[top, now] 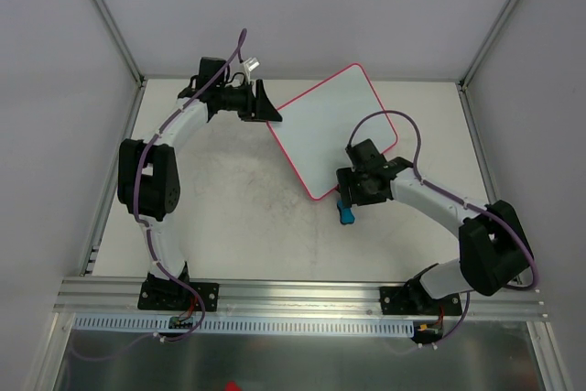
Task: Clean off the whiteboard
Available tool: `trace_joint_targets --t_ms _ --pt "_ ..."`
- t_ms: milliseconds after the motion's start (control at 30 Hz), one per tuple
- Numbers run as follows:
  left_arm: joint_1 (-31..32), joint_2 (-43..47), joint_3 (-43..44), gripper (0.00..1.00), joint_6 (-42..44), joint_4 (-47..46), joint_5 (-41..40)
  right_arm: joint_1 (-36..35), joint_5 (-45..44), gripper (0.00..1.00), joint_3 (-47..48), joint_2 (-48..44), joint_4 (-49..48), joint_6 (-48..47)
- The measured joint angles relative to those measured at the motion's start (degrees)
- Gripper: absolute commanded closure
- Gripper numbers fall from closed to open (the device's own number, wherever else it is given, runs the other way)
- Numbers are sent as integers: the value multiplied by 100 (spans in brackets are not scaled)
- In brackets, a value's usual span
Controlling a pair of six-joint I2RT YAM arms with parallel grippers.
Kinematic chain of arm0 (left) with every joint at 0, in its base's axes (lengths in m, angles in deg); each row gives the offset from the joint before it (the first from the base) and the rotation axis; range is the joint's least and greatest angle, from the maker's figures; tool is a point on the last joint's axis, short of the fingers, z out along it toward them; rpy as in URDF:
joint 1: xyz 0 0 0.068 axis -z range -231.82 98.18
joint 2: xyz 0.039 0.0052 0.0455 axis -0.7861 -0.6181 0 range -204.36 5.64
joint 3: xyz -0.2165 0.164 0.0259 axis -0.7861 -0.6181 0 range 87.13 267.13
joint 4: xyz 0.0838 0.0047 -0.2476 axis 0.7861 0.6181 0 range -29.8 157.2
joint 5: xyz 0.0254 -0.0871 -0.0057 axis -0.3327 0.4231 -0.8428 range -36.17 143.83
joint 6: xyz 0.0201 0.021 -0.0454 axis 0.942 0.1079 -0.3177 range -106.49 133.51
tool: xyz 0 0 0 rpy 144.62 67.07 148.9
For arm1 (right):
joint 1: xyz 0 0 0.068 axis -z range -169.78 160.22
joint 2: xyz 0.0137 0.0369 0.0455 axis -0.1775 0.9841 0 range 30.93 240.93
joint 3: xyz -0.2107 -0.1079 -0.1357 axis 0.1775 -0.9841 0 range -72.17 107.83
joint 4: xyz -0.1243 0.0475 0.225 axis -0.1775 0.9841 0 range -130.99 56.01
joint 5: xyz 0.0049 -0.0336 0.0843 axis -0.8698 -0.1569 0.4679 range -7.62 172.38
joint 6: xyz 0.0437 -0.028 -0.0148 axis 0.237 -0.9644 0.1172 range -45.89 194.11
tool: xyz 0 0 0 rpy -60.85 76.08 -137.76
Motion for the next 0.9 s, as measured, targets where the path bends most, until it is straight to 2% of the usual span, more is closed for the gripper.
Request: trace_joint_targets --t_ms 167,200,233,267,333,367,633,900 --pt "-59 -9 0 42 2 0 -13 46 9 29 0 -72 -9 -20" --pt "-76 -9 -2 39 4 2 -26 46 13 23 0 -103 -24 -31" --pt "-87 -9 -2 35 9 4 -28 46 20 21 0 -125 -37 -42" --pt "-114 -9 -4 20 22 2 -33 48 22 16 0 -144 -52 -76" --pt "-164 -9 -17 3 74 -22 -50 52 33 7 26 -170 -74 -151" --pt "-195 -9 -33 1 94 -31 -83 57 39 1 50 -170 -76 -192" --pt "-424 271 -570 1 92 -17 -728 116 210 1 433 -527 -105 -568" --pt "-487 1908 -1738 1 111 -37 -1574 146 238 1 627 -1172 -122 -603"
